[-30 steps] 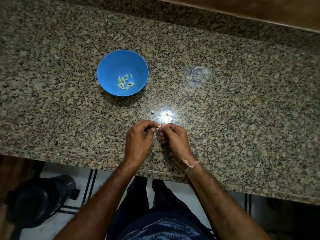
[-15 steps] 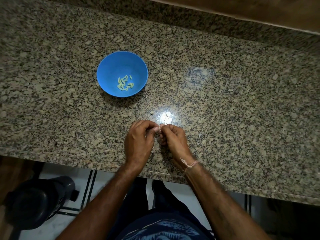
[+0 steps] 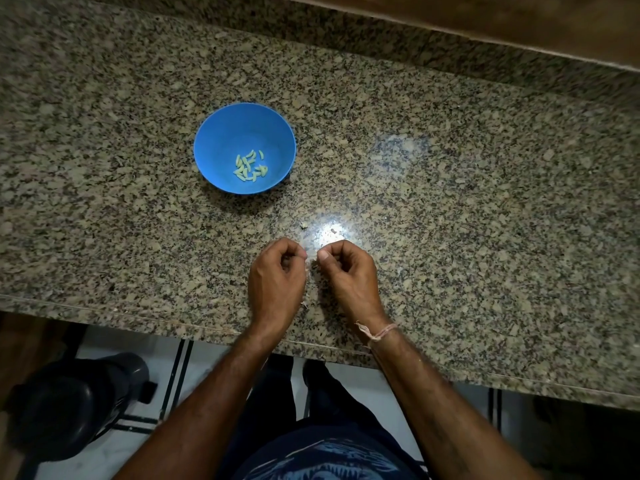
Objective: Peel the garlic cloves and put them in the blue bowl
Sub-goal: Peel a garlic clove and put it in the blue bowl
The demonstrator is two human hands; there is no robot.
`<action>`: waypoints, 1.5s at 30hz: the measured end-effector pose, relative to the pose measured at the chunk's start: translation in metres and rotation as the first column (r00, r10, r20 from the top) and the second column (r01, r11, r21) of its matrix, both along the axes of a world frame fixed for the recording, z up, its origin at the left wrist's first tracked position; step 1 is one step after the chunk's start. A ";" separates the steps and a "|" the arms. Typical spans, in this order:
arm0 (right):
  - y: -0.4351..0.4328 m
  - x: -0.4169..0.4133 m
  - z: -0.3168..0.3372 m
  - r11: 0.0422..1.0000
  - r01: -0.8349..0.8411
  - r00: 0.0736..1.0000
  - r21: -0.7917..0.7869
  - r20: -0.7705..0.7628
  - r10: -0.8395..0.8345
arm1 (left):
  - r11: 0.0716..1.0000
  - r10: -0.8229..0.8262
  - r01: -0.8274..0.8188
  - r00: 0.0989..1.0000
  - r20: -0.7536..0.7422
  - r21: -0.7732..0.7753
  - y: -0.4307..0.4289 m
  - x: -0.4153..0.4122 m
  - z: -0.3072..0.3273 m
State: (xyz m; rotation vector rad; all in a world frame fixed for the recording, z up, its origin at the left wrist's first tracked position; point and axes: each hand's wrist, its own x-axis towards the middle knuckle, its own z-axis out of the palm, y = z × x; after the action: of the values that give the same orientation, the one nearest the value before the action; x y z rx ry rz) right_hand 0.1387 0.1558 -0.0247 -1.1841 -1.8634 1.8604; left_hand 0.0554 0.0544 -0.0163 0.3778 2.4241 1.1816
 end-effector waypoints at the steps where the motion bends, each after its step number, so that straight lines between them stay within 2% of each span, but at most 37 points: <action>1: 0.000 0.001 0.001 1.000 -0.001 1.000 -0.003 0.010 0.001 | 1.000 -0.018 0.018 1.000 -0.007 0.000 0.000 0.000 -0.002; 6: 0.000 0.002 0.002 1.000 -0.007 1.000 -0.016 0.006 0.007 | 0.994 -0.105 0.103 0.994 -0.045 -0.032 0.003 -0.003 -0.009; 12: -0.001 0.002 0.004 0.998 0.020 1.000 -0.055 -0.007 -0.021 | 0.990 -0.109 0.098 0.987 -0.121 -0.097 -0.002 -0.002 -0.003; 17: -0.003 0.000 0.005 0.997 0.035 0.999 -0.066 0.009 -0.034 | 0.993 -0.117 0.116 0.982 -0.146 -0.013 -0.005 0.000 0.001; 23: -0.008 -0.002 0.003 1.000 0.018 0.998 -0.013 0.060 -0.017 | 0.995 -0.103 0.100 0.981 -0.163 -0.027 -0.012 -0.003 -0.003; 26: -0.013 0.004 0.004 0.974 -0.131 0.988 0.183 0.102 0.114 | 0.998 0.006 -0.014 0.988 -0.152 -0.053 -0.023 -0.019 -0.009; 29: -0.027 0.017 0.001 0.813 -0.435 0.895 0.387 0.285 0.342 | 0.989 0.098 -0.114 0.982 -0.159 -0.096 -0.042 -0.046 -0.018; 31: -0.039 0.026 -0.004 0.727 -0.541 0.837 0.423 0.354 0.417 | 0.988 0.086 -0.108 0.979 -0.185 -0.112 -0.051 -0.058 -0.023; 32: -0.043 0.026 -0.005 0.713 -0.547 0.835 0.439 0.350 0.425 | 0.989 0.076 -0.099 0.976 -0.205 -0.108 -0.054 -0.060 -0.024; 36: -0.037 -0.002 -0.008 0.751 -0.427 0.903 0.504 0.282 0.324 | 0.990 0.035 -0.067 0.971 -0.236 -0.127 -0.060 -0.035 -0.022; 38: -0.025 -0.022 -0.009 0.748 -0.409 0.911 0.522 0.270 0.310 | 0.983 -0.051 0.008 0.972 -0.231 -0.183 -0.062 -0.009 -0.025; 41: -0.011 -0.015 -0.004 0.719 -0.383 0.924 0.580 0.241 0.297 | 0.944 -0.210 0.112 0.929 -0.304 -0.311 -0.062 0.020 -0.034; 43: -0.004 0.019 -0.004 0.681 -0.341 0.935 0.648 0.307 0.176 | 0.920 -0.253 0.123 0.912 -0.322 -0.372 -0.063 0.027 -0.040; 45: 0.007 0.061 -0.012 0.664 -0.388 0.877 0.639 0.477 0.054 | 0.903 -0.282 0.131 0.900 -0.333 -0.409 -0.067 0.033 -0.045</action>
State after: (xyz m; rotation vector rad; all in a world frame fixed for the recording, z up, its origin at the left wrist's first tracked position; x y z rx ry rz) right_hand 0.1994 0.1630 -0.0371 -1.1187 -2.7185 0.7458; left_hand 0.0889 -0.0122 -0.0612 0.7897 2.7778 0.5603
